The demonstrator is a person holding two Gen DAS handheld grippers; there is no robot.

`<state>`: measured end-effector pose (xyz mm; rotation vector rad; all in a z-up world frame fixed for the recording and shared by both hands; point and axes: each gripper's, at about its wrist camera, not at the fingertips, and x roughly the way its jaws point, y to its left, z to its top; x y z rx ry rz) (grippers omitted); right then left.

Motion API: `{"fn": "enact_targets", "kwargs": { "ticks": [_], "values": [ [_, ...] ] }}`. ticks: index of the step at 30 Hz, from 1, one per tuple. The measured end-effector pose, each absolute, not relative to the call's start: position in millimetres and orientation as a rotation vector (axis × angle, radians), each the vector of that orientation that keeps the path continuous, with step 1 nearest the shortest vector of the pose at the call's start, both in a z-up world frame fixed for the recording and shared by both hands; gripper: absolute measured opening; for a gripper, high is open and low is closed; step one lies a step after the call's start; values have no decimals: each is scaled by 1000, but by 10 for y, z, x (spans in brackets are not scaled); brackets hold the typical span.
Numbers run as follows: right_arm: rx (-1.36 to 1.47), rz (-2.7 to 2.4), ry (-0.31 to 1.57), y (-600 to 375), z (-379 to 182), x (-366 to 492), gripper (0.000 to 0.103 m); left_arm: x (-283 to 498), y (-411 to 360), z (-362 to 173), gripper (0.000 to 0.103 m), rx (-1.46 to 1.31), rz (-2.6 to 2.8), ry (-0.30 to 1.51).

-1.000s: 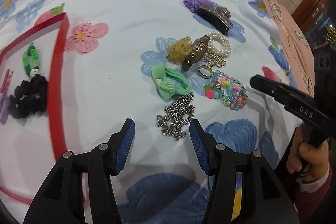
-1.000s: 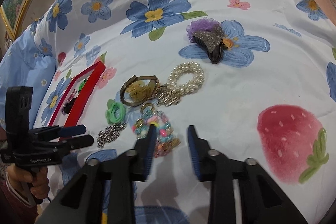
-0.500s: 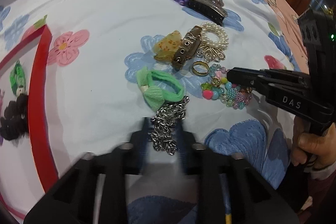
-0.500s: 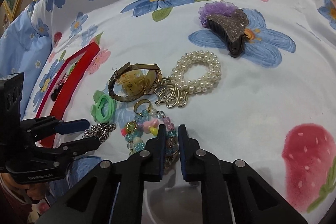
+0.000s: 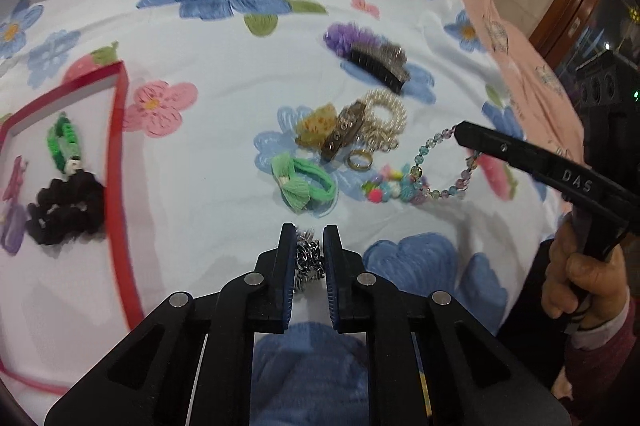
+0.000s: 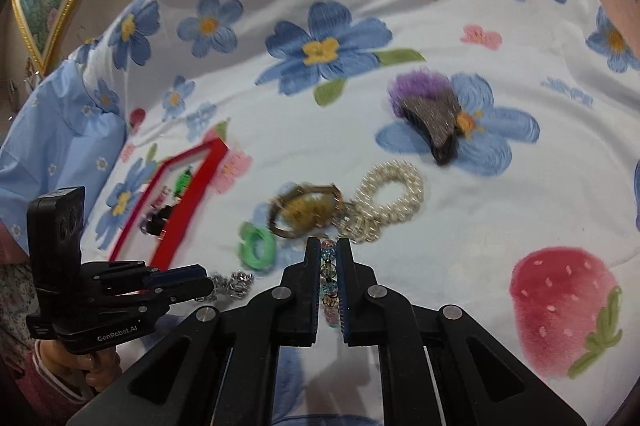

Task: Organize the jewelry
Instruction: 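Grasp the silver chain with the left tool while the right tool grasps the beaded bracelet, then carry the silver chain and beaded bracelet over the red tray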

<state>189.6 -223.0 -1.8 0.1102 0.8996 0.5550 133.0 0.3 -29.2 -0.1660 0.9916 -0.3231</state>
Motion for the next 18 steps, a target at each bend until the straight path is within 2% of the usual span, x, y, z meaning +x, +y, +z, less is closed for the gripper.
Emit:
{"fn": "enact_targets", "kwargs": {
  "ticks": [18],
  "values": [
    [72, 706, 869, -1538, 182, 1633, 7, 851, 846, 157, 12, -282, -186, 854]
  ]
}}
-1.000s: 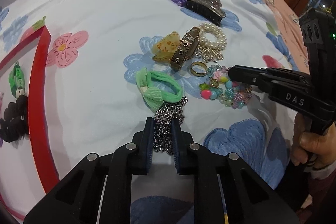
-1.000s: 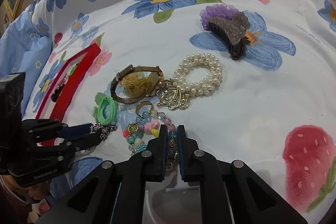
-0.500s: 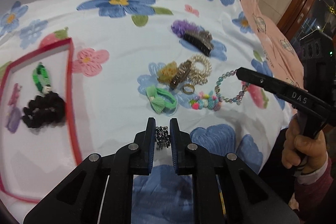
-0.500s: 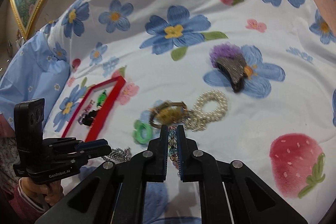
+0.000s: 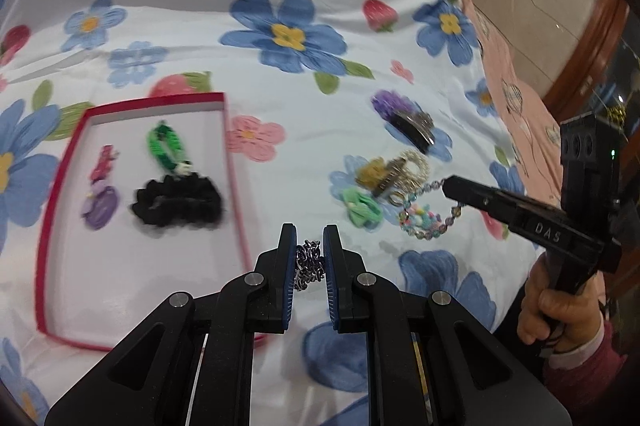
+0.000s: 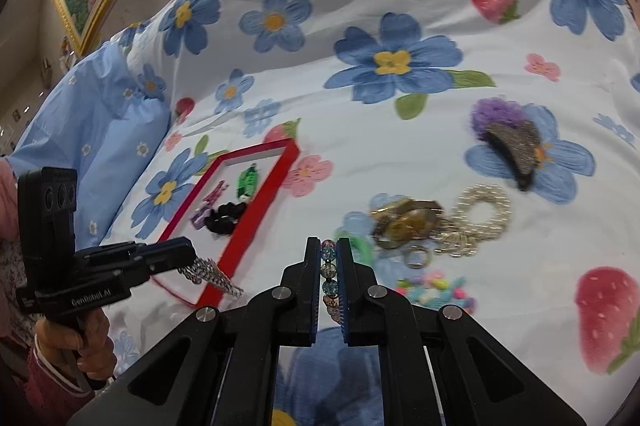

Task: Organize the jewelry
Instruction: 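Carry the silver chain and beaded bracelet over the red tray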

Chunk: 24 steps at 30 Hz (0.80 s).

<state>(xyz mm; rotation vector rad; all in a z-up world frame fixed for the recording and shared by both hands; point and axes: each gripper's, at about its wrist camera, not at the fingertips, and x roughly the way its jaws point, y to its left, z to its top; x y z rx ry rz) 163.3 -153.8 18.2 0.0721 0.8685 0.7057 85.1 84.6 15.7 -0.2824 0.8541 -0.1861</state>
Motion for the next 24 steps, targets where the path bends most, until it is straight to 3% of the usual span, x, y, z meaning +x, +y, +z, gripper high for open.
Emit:
{"fn": "enact_targets", "kwargs": {
  "ticks": [14, 24],
  "values": [
    [40, 843, 857, -852, 264, 1528, 7, 646, 1508, 336, 12, -332, -67, 782],
    [16, 938, 863, -278, 267, 1485, 7, 591, 1894, 187, 12, -374, 12, 793]
  ]
}}
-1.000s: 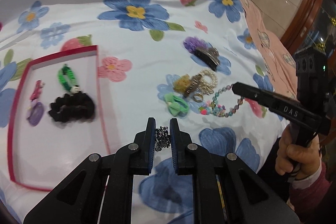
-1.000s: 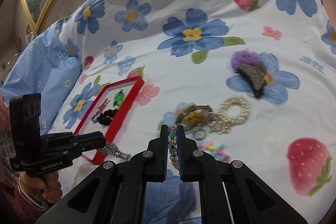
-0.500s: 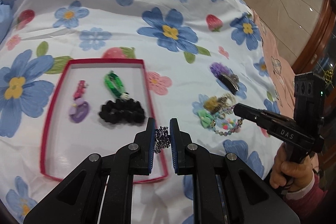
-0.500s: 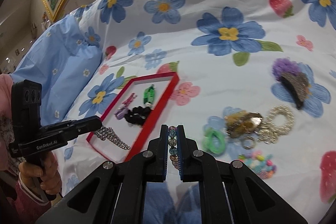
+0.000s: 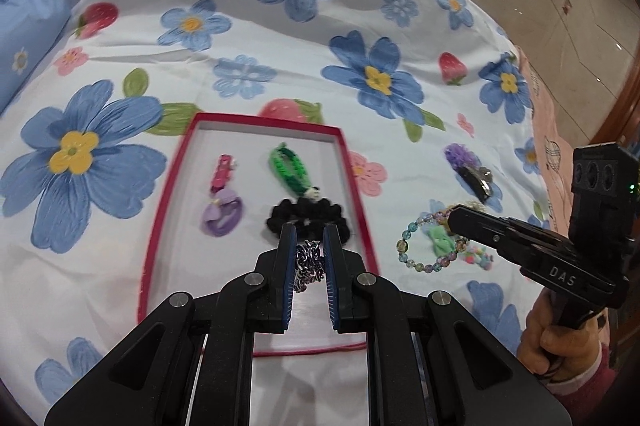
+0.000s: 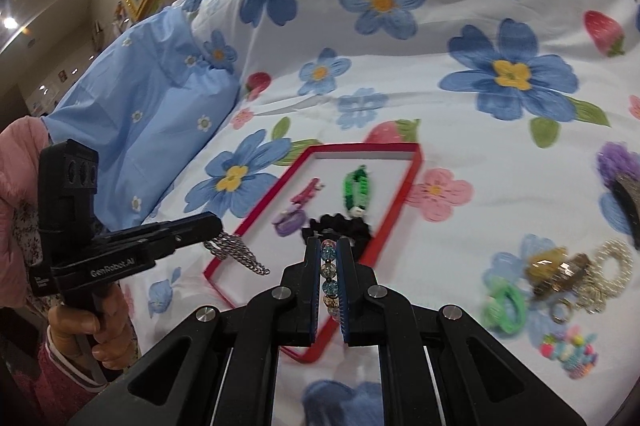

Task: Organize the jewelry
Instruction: 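Carry the silver chain and beaded bracelet over the red tray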

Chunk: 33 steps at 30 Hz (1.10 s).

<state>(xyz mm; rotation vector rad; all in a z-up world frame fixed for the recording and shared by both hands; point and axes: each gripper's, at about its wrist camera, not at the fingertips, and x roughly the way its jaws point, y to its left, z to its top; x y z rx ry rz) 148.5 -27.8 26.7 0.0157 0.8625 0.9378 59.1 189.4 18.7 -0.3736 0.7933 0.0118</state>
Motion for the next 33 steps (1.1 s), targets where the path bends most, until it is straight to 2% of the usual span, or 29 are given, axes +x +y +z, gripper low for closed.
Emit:
{"fn": "enact_targets", "kwargs": {
  "ticks": [14, 33],
  "values": [
    [-49, 1022, 966, 463, -164, 1571, 7, 778, 2222, -246, 12, -418, 53, 865],
    [-189, 916, 1012, 670, -612, 1888, 7, 1015, 2412, -740, 12, -379, 137, 986]
  ]
}}
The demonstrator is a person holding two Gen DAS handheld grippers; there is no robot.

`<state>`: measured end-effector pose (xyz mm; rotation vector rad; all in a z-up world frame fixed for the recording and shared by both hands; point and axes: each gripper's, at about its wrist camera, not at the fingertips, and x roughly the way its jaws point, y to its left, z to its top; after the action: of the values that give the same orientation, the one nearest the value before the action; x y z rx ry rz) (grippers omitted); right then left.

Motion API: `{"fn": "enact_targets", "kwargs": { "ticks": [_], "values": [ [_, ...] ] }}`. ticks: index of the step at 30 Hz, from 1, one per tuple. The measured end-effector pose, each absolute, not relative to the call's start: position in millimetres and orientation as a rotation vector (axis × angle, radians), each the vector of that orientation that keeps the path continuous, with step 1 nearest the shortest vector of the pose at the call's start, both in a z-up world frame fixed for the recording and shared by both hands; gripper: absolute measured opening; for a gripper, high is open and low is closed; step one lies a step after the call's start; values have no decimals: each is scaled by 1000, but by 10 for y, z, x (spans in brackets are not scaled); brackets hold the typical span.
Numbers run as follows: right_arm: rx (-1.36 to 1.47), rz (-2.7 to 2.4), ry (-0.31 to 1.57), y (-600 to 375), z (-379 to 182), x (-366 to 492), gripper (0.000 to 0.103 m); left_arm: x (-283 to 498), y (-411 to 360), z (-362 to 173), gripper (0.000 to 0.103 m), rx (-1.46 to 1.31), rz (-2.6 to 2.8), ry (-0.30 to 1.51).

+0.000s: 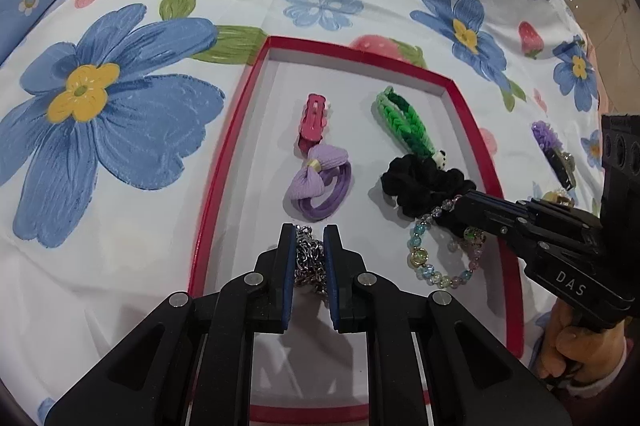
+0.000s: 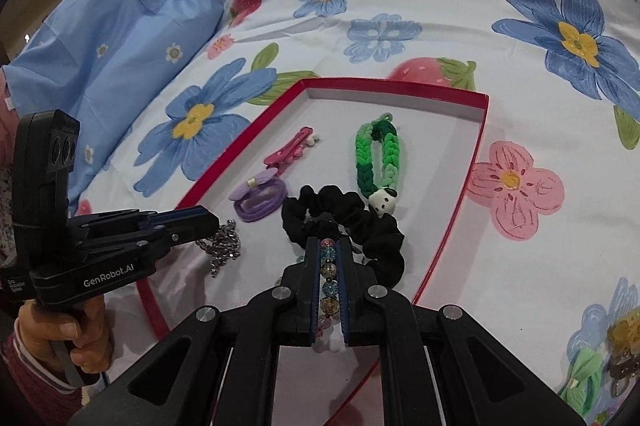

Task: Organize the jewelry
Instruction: 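Carry the silver chain and beaded bracelet over the red tray, then lower both tools into the tray and open them to release the items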

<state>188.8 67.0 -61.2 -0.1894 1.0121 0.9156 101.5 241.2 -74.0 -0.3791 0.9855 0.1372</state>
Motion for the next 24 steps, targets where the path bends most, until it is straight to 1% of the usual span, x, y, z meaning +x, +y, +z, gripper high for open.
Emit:
{"fn": "enact_targets", "kwargs": {
  "ticks": [7, 9, 13, 16, 18, 20, 23, 24],
  "values": [
    [-224, 897, 1013, 705, -675, 1891, 8, 1034, 2382, -762, 12, -355, 147, 1002],
    [-222, 897, 1016, 701, -677, 1896, 12, 1038, 2386, -758, 12, -357, 150, 1002],
    [-213, 903, 1016, 693, -675, 1897, 12, 1037, 2371, -735, 12, -351, 153, 998],
    [-197, 909, 1013, 671, -646, 1888, 13, 1038, 2356, -710, 14, -351, 154, 996],
    [-186, 914, 1011, 653, -615, 1877, 13, 1028, 2346, -686, 18, -350, 157, 993],
    [-177, 912, 1002, 625, -570, 1862, 16, 1009, 2337, -653, 26, -349, 162, 984],
    [-160, 911, 985, 561, -488, 1832, 17, 963, 2328, -594, 29, -351, 171, 974],
    [-153, 909, 979, 529, -454, 1821, 20, 938, 2328, -564, 30, -355, 175, 966]
  ]
}}
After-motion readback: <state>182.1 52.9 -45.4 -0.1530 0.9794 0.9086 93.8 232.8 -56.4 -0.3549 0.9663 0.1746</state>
